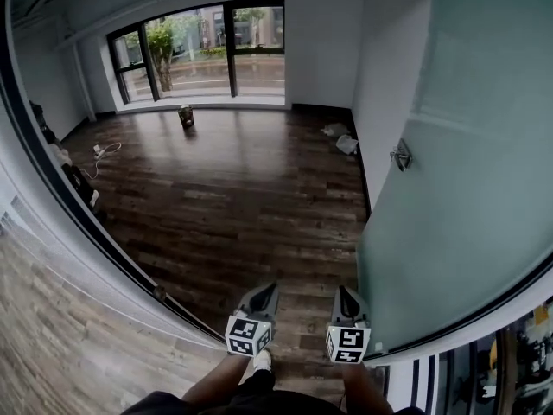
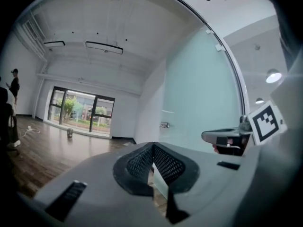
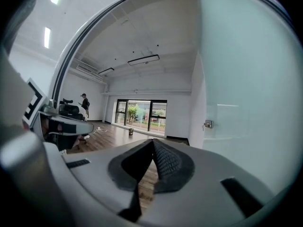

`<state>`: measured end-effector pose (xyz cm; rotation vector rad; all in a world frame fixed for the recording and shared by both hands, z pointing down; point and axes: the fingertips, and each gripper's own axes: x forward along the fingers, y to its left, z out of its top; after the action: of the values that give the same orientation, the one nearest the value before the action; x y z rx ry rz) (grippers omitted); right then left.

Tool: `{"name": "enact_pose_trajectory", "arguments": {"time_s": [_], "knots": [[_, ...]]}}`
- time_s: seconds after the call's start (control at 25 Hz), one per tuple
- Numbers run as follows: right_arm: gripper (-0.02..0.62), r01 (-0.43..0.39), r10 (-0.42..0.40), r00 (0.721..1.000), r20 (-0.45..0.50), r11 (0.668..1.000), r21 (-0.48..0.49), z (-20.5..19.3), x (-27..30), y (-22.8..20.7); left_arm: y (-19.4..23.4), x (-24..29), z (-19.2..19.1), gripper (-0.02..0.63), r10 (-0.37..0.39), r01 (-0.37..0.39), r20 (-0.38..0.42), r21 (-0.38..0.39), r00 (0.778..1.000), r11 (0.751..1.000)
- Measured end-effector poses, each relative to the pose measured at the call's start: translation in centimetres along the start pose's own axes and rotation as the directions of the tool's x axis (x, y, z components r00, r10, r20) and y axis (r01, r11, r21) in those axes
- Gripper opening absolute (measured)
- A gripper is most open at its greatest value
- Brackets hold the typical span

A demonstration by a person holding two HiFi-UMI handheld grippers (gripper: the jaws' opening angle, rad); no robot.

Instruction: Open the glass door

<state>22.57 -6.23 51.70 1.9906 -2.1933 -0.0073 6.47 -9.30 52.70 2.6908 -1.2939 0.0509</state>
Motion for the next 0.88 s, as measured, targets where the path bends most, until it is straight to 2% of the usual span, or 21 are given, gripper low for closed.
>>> {"name": "enact_pose_trajectory", "arguments": {"time_s": [0.2,0.36,0.52,0.88], "knots": [[0.018,-0.028,0.028,0.999,0.02,1.0,-0.004,-0.8,-4.8,0.0,-4.4,-3.4,-1.1,0.006,0.013,-0.013,0.001,0.002,1.0,1.0],[0.018,-0.027,0.026,1.0,-0.013,1.0,-0.009,-2.1,-8.9,0.6,-7.0,-7.0,-2.3,0.006,0.031,-0.031,-0.011,0.001,0.999,1.0],[0.018,-0.031,0.03,0.999,-0.022,0.999,-0.025,-1.6,-11.9,0.7,-9.4,-9.2,-1.8,0.006,0.018,-0.018,-0.012,0.001,1.0,1.0],[0.018,-0.024,0.024,0.999,0.035,1.0,-0.014,0.0,-15.3,4.2,-10.3,-13.9,-1.7,0.006,-0.016,0.016,-0.025,0.008,1.0,1.0]]}}
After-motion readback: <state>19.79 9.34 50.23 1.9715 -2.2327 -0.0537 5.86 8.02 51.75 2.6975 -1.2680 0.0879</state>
